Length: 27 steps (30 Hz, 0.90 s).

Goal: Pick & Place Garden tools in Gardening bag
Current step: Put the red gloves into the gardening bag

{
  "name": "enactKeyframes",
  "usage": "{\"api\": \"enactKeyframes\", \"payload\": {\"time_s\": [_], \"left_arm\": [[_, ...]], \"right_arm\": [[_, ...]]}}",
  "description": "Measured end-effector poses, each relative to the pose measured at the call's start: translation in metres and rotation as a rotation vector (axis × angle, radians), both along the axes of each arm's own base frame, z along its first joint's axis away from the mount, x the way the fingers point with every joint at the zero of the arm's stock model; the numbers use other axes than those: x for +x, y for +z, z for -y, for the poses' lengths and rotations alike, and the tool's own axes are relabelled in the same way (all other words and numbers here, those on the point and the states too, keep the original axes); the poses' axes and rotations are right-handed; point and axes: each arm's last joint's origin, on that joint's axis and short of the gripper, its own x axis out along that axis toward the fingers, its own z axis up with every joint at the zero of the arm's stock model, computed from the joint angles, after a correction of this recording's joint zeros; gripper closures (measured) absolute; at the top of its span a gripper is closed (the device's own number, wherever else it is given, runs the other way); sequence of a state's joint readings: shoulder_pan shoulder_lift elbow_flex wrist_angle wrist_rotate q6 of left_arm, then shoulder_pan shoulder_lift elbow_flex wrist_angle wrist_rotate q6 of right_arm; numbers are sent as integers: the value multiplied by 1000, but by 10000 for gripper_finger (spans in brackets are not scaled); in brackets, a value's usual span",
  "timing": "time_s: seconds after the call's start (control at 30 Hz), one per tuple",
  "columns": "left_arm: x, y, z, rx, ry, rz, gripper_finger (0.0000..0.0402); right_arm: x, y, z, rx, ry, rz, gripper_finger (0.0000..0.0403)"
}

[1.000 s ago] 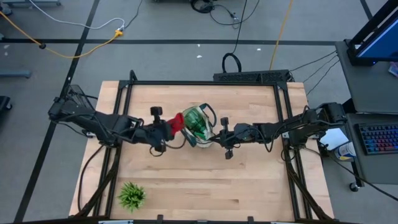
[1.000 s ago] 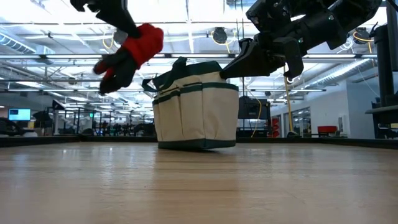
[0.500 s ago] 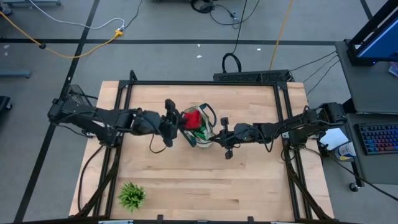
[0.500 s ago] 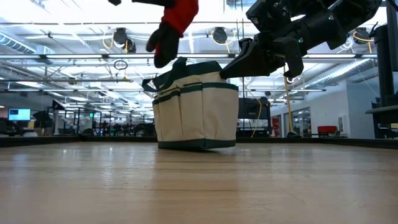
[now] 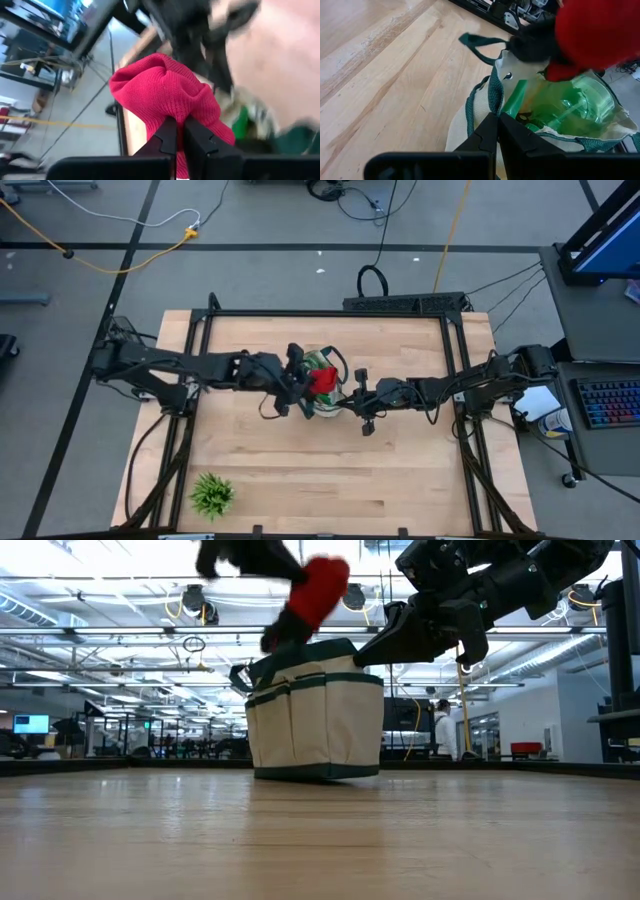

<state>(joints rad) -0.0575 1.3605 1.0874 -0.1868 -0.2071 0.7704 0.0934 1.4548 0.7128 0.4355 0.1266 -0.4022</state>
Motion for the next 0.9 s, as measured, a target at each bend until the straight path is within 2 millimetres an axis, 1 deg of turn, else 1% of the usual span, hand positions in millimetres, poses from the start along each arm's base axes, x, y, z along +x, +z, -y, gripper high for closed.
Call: {"api": "enactKeyframes", "payload": {"time_s": [0.07,0.17,0.27,0.47,0.57,0.67,0.9], "left_arm": [[7,-10,-4,72,6,-46,393],[12,-20,-10,170,-1,-103,389],[18,-32,-15,228,-38,-182,391],[25,-60,-17,229,-102,-325,391],[28,-68,-16,236,-172,-362,389],[31,-76,-15,232,-232,-388,394],[35,-94,-21,202,-240,-465,387]], "right_arm": [[0,0,0,-1,1,-2,399],[0,0,0,-9,4,0,399],[0,0,0,-40,17,-2,399],[0,1,0,-89,28,4,399],[0,0,0,-117,35,-3,399],[0,0,2,-158,4,-6,399],[0,1,3,-246,-20,-4,399]]}}
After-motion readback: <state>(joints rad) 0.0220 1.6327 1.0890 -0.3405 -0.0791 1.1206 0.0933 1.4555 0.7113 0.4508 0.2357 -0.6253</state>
